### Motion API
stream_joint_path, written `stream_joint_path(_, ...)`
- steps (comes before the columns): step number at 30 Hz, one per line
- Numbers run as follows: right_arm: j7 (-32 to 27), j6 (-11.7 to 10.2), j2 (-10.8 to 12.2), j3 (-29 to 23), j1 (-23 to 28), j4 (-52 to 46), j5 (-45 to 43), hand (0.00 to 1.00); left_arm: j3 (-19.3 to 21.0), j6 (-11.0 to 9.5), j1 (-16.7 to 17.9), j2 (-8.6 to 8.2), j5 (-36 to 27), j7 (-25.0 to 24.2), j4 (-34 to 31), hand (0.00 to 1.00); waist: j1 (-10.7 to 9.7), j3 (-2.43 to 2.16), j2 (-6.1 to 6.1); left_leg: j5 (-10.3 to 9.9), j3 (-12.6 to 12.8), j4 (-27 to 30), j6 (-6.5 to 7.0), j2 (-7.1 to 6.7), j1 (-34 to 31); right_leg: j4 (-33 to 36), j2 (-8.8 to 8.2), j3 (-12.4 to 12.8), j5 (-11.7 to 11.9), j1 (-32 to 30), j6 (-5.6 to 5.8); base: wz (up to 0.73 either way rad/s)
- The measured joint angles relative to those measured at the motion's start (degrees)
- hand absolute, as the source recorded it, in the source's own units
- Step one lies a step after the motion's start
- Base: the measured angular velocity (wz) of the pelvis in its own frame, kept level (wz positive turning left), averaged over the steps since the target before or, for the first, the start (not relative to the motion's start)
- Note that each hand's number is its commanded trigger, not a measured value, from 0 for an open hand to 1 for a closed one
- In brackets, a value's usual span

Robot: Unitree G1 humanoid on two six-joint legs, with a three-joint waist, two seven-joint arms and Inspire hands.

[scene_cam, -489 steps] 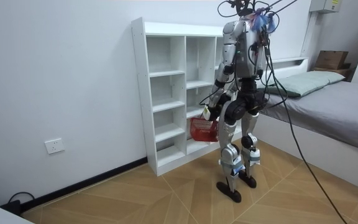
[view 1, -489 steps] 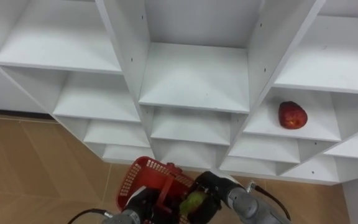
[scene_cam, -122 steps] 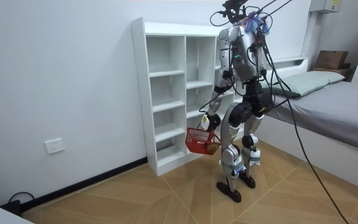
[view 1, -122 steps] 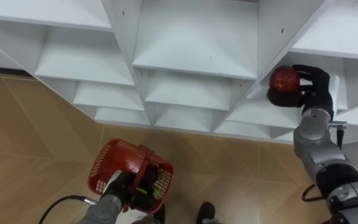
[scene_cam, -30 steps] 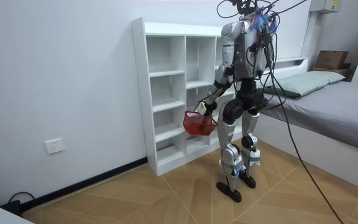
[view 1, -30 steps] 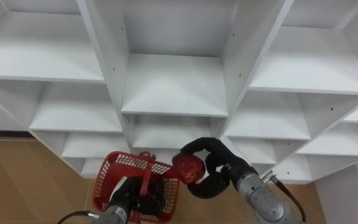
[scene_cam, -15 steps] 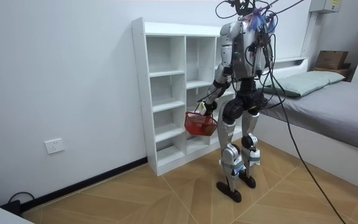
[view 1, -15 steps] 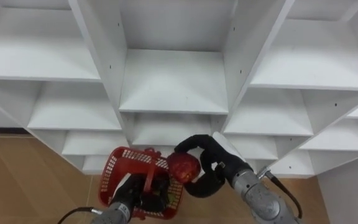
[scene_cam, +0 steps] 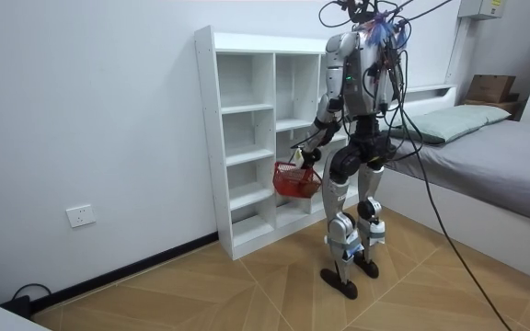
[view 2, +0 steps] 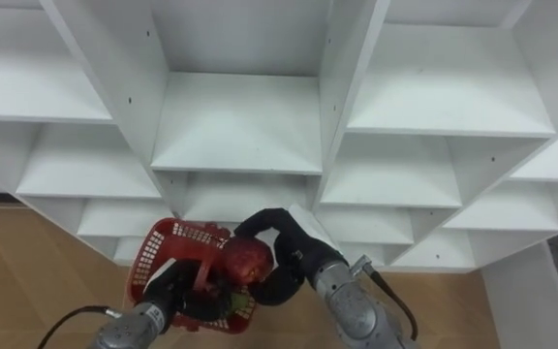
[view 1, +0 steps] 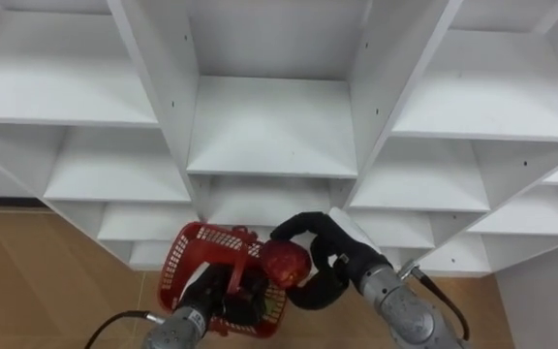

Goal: Collect fruits from the closet

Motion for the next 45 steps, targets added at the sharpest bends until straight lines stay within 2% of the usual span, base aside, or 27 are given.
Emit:
stream_joint_path(5,-0.1,0.0,-0.2,1.9,0.0,2.4,0.2,1.0,-0.8,0.0,-0.1,0.15,0.0,-0.6,-2.2,1.0,0.1,0.0,0.0,0.0,0.0,0.1,0.0,-0.03,-0.7,0.0,-0.06,-0.1,0.0,-0.7,0.0,0.0)
stream_joint_path(16,0.0,0.0,-0.5,2.0,-1.0,2.4,0.4,1.0,-1.1,0.0,-0.1,0.82,-0.2,-0.7,-3.8,1.0,0.0,-0.02,0.03,0.0,0.0,0.4,0.0,-0.04,-0.6,0.0,-0.13,-0.3,0.0,-0.5,0.0,0.0)
stream_joint_path(21,-0.1,-0.1,-0.3,2.1,-0.9,3.0,0.1,1.0,-1.1,0.0,0.1,1.1,-0.1,-1.2,-3.8,1.0,0.1,0.05,0.47,0.0,-0.1,0.2,0.0,-0.03,0.2,0.0,-0.1,-0.2,0.0,0.3,0.0,0.0)
stream_joint_path(45,-3.3,-0.2,0.6,1.9,-2.1,4.0,0.0,1.0,-1.5,0.2,0.4,1.21,2.2,-1.5,-6.8,1.0,0.0,-0.06,0.94,0.0,-0.3,0.3,0.0,-0.05,0.5,-0.1,-0.01,-0.2,0.0,0.8,0.0,0.0)
